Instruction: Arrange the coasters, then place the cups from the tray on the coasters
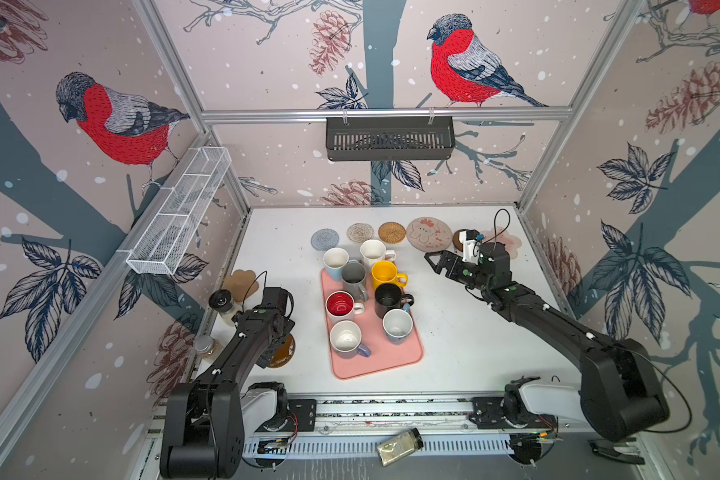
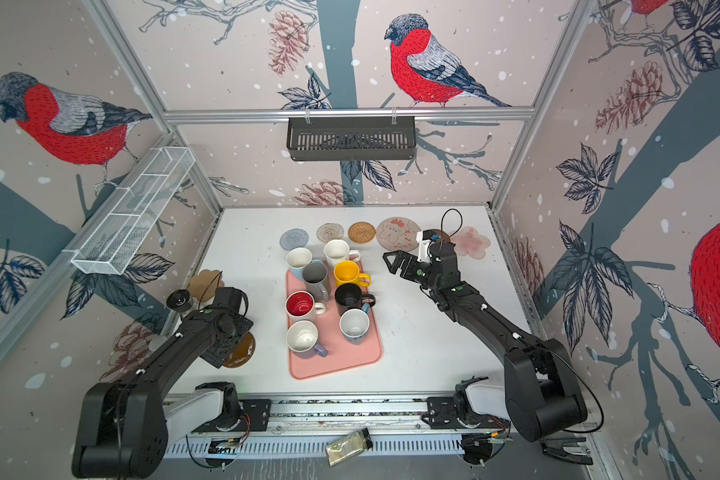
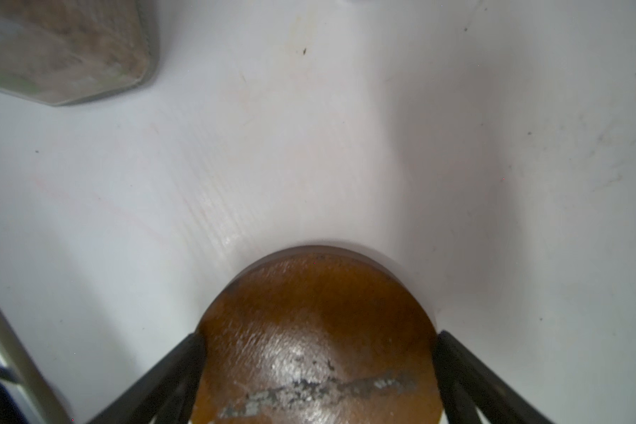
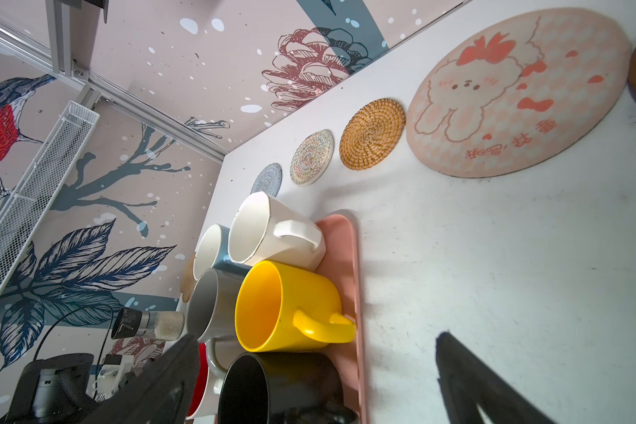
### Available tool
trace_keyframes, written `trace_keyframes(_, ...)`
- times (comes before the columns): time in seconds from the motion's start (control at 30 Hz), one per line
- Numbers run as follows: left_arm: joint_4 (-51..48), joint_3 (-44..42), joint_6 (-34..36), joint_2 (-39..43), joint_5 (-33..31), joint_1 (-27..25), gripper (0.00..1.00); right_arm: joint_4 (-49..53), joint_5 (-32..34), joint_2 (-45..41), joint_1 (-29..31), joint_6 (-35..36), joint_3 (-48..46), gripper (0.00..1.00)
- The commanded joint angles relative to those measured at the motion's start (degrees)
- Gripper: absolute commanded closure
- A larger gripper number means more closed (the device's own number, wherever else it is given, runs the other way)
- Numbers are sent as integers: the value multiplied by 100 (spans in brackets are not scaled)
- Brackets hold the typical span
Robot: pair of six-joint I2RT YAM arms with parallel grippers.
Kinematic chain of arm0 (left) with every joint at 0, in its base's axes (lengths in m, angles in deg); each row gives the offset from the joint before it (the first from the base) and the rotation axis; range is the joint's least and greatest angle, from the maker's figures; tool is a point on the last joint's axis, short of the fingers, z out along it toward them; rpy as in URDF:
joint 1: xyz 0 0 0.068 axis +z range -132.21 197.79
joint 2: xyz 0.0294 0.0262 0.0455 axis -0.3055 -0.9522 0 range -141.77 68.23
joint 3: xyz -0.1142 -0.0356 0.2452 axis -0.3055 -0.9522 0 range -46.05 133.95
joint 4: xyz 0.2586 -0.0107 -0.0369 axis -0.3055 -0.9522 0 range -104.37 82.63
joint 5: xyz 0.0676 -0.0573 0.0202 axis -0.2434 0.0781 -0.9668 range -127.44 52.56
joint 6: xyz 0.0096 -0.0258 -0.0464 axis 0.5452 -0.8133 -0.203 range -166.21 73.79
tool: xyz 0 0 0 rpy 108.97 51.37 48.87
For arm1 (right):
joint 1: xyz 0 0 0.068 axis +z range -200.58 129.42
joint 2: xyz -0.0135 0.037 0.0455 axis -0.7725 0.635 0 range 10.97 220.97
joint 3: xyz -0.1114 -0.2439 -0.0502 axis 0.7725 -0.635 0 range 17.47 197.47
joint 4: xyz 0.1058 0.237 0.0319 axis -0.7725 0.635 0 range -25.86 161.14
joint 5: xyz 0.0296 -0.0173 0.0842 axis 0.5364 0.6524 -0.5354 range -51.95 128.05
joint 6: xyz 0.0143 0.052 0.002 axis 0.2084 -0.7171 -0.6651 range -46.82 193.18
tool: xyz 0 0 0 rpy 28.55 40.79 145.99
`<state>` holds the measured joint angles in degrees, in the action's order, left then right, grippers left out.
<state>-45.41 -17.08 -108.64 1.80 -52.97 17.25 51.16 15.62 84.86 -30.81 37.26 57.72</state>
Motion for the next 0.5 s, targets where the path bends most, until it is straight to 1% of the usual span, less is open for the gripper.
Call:
trace_keyframes(0.0, 671, -23, 5, -342, 817, 22, 4, -44, 83, 7, 1, 59, 23, 0)
trace_keyframes(0.13, 724, 158, 104, -639, 883, 17, 6, -12, 116, 6, -13, 85, 36, 0)
trace_keyframes(0.3, 868, 94, 209, -649, 966, 18, 4, -10, 138, 17, -26, 85, 36, 0)
trace_keyframes(0.47, 1100, -22, 392, -676, 1369, 13, 4, 14, 193, 7, -31, 116, 40, 0)
